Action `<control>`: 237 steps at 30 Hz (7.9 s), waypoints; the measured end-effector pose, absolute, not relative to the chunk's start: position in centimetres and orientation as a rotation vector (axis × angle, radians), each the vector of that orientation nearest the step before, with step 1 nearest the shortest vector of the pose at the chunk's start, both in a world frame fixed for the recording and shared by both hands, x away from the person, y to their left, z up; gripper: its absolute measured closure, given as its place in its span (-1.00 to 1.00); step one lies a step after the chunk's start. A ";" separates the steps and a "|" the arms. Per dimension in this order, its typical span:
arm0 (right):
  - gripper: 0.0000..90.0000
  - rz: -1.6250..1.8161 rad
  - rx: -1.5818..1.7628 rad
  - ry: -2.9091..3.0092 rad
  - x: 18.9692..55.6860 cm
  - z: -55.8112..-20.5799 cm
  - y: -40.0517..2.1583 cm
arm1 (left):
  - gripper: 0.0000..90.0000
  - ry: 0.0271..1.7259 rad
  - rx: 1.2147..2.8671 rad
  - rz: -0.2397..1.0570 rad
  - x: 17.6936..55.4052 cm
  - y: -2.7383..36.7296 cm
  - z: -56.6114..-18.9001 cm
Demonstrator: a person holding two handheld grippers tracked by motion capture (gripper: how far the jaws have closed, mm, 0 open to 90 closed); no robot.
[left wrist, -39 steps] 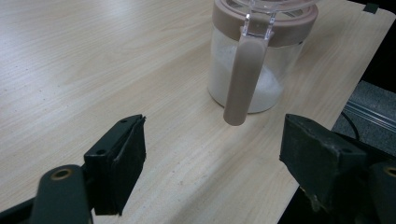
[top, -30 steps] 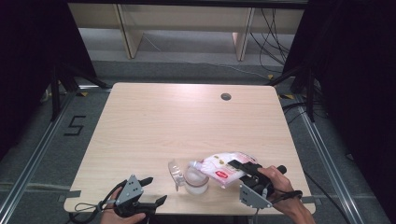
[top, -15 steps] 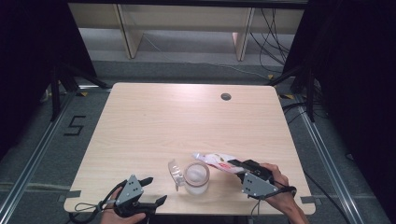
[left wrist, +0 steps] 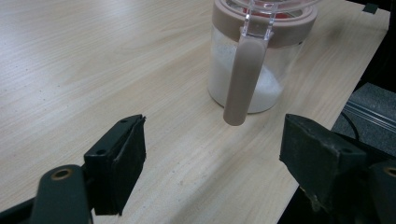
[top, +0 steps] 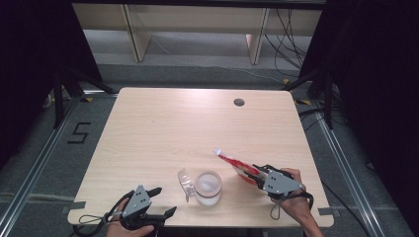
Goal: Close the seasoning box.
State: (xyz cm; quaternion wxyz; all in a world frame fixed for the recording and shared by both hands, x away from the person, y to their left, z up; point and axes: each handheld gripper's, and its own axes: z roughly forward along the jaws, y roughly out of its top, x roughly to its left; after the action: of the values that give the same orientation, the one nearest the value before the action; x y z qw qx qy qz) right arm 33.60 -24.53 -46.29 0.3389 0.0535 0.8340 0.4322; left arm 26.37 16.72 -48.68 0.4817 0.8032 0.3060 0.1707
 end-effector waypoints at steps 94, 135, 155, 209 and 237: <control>-0.63 1.220 0.874 2.095 25.9 -46.6 -29.6 | -0.52 0.787 1.865 0.336 26.6 16.0 -47.1; -0.57 1.132 0.877 2.163 24.5 -47.3 -29.2 | 0.87 0.720 1.852 0.375 26.5 14.4 -44.5; -0.56 1.111 0.851 2.158 24.6 -47.2 -29.2 | 0.98 0.671 1.867 0.359 26.9 12.5 -44.4; -0.58 1.136 0.875 2.151 24.7 -47.2 -29.2 | -0.18 0.705 1.933 0.369 26.2 14.7 -44.5; -0.60 1.164 0.920 2.161 24.1 -47.4 -29.3 | -0.41 0.792 1.930 0.388 25.3 17.8 -46.7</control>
State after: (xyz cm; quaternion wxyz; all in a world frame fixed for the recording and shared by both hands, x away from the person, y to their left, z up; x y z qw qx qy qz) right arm 24.09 -29.33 -47.38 0.2571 0.3392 0.7968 0.4289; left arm 25.30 17.79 -46.69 0.4879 0.7940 0.3256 0.1596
